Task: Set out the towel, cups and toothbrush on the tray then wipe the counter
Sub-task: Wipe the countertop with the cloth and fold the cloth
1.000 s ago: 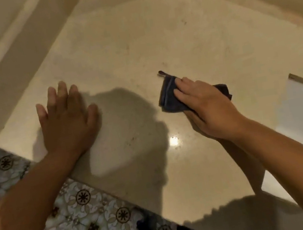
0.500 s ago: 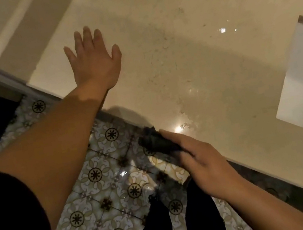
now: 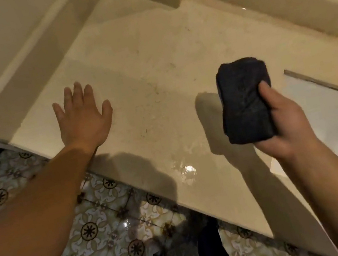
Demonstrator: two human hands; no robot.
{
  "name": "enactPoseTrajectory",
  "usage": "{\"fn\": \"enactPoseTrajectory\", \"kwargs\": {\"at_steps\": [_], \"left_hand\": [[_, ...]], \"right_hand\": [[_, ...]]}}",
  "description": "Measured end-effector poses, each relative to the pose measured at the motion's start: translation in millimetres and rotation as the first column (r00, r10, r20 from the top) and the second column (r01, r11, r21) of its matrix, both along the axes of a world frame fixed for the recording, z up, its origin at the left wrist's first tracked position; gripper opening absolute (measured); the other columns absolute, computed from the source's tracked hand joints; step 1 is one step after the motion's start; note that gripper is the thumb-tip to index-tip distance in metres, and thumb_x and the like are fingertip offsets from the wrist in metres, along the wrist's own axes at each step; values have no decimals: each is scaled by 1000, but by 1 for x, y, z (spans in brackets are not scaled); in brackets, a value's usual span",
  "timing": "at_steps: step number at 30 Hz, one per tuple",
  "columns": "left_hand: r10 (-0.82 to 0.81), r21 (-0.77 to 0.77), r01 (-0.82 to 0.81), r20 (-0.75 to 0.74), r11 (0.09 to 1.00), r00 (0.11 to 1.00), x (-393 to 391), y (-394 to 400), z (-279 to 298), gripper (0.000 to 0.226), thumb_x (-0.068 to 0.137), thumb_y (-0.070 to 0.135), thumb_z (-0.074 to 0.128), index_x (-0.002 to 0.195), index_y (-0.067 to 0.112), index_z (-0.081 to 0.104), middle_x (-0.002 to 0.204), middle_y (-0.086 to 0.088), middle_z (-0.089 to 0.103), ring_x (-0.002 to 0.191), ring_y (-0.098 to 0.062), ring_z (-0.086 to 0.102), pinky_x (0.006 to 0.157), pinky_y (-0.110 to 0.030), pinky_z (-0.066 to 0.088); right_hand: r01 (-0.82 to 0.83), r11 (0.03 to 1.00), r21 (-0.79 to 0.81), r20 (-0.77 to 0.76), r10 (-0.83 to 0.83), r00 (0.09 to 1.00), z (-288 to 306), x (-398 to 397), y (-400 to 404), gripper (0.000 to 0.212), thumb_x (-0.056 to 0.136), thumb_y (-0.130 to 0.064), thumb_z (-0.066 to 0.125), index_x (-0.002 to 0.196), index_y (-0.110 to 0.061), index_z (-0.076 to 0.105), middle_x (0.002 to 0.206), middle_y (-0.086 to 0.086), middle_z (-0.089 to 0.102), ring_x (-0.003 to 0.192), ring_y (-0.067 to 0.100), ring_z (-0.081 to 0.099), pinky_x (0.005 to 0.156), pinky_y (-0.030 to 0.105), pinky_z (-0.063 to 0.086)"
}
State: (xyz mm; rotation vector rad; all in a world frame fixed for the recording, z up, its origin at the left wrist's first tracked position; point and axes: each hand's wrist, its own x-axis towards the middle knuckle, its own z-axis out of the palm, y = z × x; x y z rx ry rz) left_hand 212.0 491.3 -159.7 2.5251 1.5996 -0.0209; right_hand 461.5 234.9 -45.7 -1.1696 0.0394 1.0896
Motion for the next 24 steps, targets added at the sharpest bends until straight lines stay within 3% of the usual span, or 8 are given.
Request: {"fn": "enactPoseTrajectory", "kwargs": {"at_steps": [3,7,9,11,13,14,19,24], "left_hand": [[17,-7,-17,-16,1000,1000,2,0,2,74,97,57,16,159,16,20,169,-8,12,155,-29,6,121,-58,6],[3,34,-4,16,999,1000,5,-2,6,69,96,49,28,153,9,32,164,-16,24,151,-36,18,117,-62,16],[-22,63,23,-12,998,1000,6,-2,7,66,95,45,31,146,4,37,159,-22,31,147,-41,25,112,-67,24],[-16,50,18,-29,999,999,8,0,9,64,95,48,32,142,5,38,157,-23,33,145,-43,27,110,-69,26],[-3,58,6,-48,998,999,7,2,9,59,94,47,32,135,6,41,154,-23,36,142,-43,30,106,-69,29],[0,69,4,-65,998,998,7,4,8,55,94,47,32,129,6,43,151,-23,38,139,-44,33,104,-70,31],[-8,102,17,-92,995,996,7,8,3,49,95,48,35,120,6,43,143,-24,40,132,-46,37,97,-71,35],[-36,109,44,-76,993,996,7,6,2,52,95,43,38,130,5,38,150,-24,35,138,-44,32,104,-71,29]], "right_hand": [[56,994,-91,440,-10,898,9,86,41,22,99,-26,47,115,-22,62,107,0,74,102,20,69,85,37,56],[216,900,-379,796,198,573,-16,186,96,19,89,-40,47,97,-34,63,88,-12,64,94,18,65,85,40,50],[188,840,-509,830,421,366,-42,223,117,29,94,-41,42,117,-35,59,104,-4,63,101,20,58,92,42,45],[101,767,-634,773,633,48,-71,247,132,36,100,-32,41,135,-24,49,130,10,56,118,32,51,102,46,37],[73,694,-717,663,710,-239,-92,262,141,45,101,-21,45,144,-9,41,147,19,42,131,41,38,109,47,30],[78,678,-731,627,713,-314,-96,266,144,48,101,-20,47,146,-6,38,150,20,38,134,41,35,111,47,29],[26,659,-752,596,696,-400,-93,243,118,47,98,-14,52,143,-3,42,150,17,40,134,38,37,109,47,32],[-215,683,-698,691,564,-452,-87,116,37,46,90,-2,62,134,8,51,145,28,43,132,47,42,106,55,36]]}}
